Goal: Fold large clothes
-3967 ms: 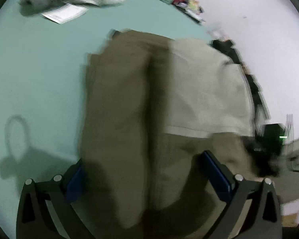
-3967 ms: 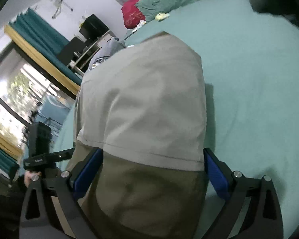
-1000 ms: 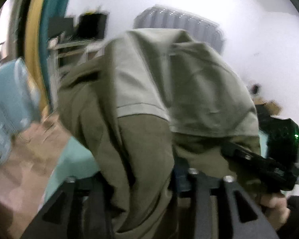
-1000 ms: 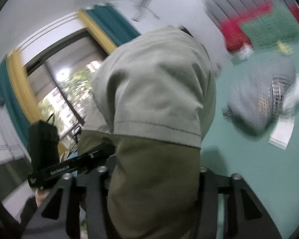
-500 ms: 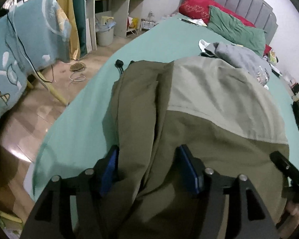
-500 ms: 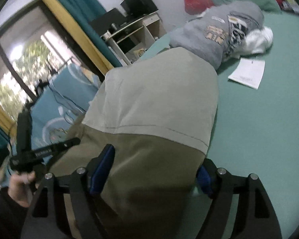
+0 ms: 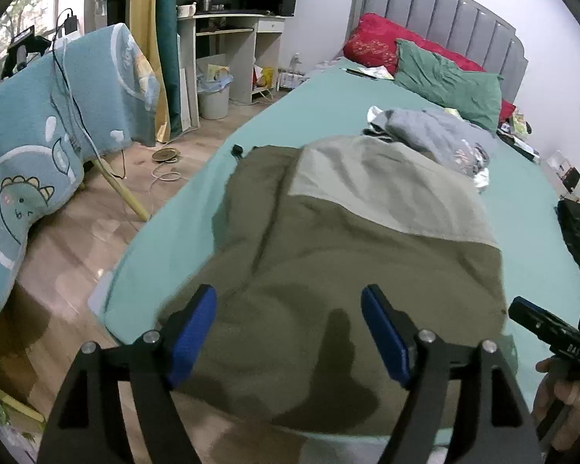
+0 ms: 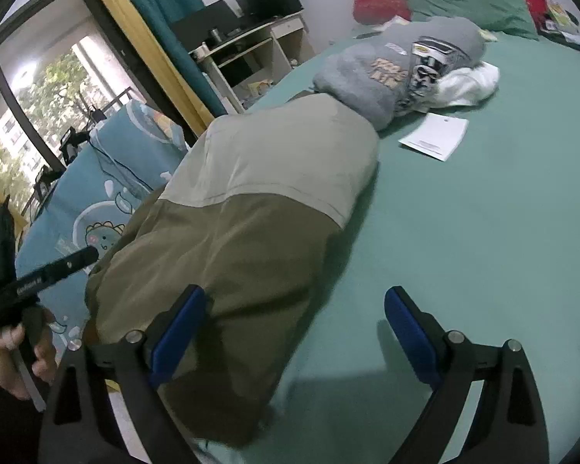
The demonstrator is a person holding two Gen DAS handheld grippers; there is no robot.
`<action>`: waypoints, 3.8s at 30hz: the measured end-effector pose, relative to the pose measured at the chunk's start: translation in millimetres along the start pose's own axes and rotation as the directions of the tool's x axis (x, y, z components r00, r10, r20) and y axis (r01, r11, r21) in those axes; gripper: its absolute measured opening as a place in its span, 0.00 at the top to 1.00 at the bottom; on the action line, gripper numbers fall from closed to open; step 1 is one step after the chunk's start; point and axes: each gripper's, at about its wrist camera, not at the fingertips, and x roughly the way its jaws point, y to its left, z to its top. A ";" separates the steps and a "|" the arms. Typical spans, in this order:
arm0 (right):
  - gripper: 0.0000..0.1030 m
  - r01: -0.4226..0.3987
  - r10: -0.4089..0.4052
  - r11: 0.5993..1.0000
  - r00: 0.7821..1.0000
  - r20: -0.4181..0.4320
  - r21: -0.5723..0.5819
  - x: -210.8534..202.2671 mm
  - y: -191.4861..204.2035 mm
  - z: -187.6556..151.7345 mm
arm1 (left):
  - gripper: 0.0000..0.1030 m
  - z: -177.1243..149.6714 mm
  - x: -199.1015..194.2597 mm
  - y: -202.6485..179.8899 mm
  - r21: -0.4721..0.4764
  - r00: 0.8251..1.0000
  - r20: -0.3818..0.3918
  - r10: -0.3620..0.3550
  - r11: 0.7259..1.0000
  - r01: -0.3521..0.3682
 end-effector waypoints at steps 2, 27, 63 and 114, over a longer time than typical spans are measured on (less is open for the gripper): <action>0.10 -0.003 0.003 1.000 1.000 0.006 -0.006 -12.4 -1.9 -4.4 | 0.24 -7.4 -5.8 -9.7 -0.010 1.000 -0.003 -0.020 1.000 0.020; 0.09 0.050 -0.054 0.997 0.996 0.075 0.059 -194.6 -73.8 -72.4 | 0.24 -54.2 -86.4 -169.0 0.131 0.978 0.010 -0.208 0.970 0.205; 0.00 0.442 -0.426 0.891 0.738 0.523 0.102 -496.2 -96.5 -72.0 | 0.00 -50.3 -277.5 -311.9 0.347 0.818 0.451 -0.357 0.915 0.208; 0.00 0.400 -0.314 0.916 0.763 0.565 -0.030 -445.1 -10.2 -67.7 | 0.00 -57.1 -270.3 -272.3 0.293 0.815 0.460 -0.352 0.927 0.235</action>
